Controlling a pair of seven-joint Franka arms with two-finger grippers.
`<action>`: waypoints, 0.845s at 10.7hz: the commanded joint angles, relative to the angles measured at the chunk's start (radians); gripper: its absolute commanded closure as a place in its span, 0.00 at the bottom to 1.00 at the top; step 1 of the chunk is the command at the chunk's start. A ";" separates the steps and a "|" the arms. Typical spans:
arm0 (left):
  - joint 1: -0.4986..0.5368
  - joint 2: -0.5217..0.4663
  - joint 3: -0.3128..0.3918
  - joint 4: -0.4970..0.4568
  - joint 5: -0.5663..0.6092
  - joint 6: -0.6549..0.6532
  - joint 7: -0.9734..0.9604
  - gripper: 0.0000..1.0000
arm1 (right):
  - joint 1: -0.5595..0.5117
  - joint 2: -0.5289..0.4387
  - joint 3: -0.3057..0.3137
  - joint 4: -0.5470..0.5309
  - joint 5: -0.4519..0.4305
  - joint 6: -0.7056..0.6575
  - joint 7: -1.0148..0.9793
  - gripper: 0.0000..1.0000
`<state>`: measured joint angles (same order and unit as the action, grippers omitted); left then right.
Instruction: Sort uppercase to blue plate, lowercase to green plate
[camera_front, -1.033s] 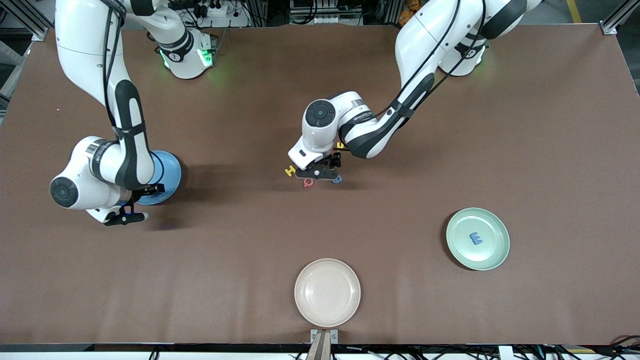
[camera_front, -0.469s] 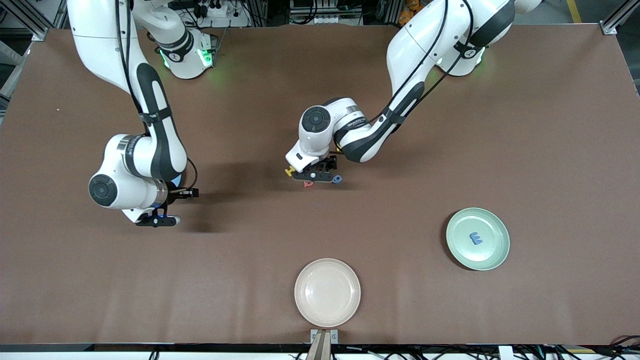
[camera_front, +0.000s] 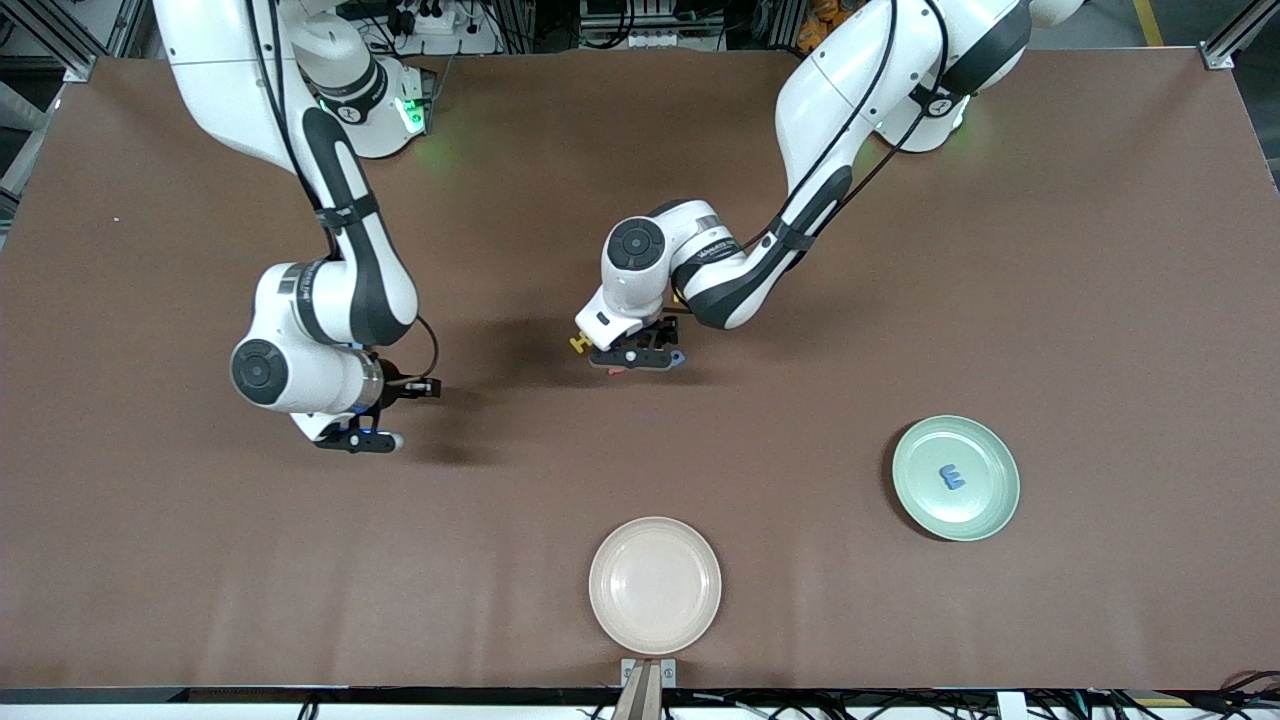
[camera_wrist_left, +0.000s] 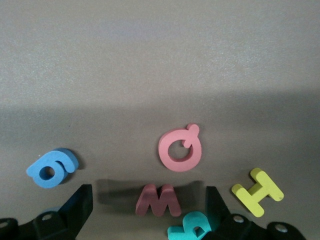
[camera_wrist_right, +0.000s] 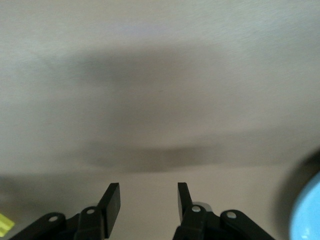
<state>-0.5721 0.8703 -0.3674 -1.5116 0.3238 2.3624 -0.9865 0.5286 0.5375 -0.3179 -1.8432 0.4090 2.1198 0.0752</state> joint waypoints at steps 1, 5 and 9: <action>-0.012 0.012 0.021 0.022 -0.002 0.003 0.015 0.04 | -0.010 -0.041 0.045 -0.014 -0.010 0.006 0.060 0.50; -0.014 0.012 0.021 0.022 -0.003 0.003 0.020 0.10 | 0.019 -0.041 0.086 -0.019 -0.012 0.057 0.152 0.11; -0.022 0.012 0.021 0.021 -0.003 0.003 0.019 0.12 | 0.036 -0.044 0.141 -0.021 -0.018 0.098 0.256 0.08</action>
<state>-0.5789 0.8709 -0.3566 -1.5109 0.3238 2.3624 -0.9815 0.5633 0.5233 -0.1919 -1.8434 0.4078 2.2109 0.2937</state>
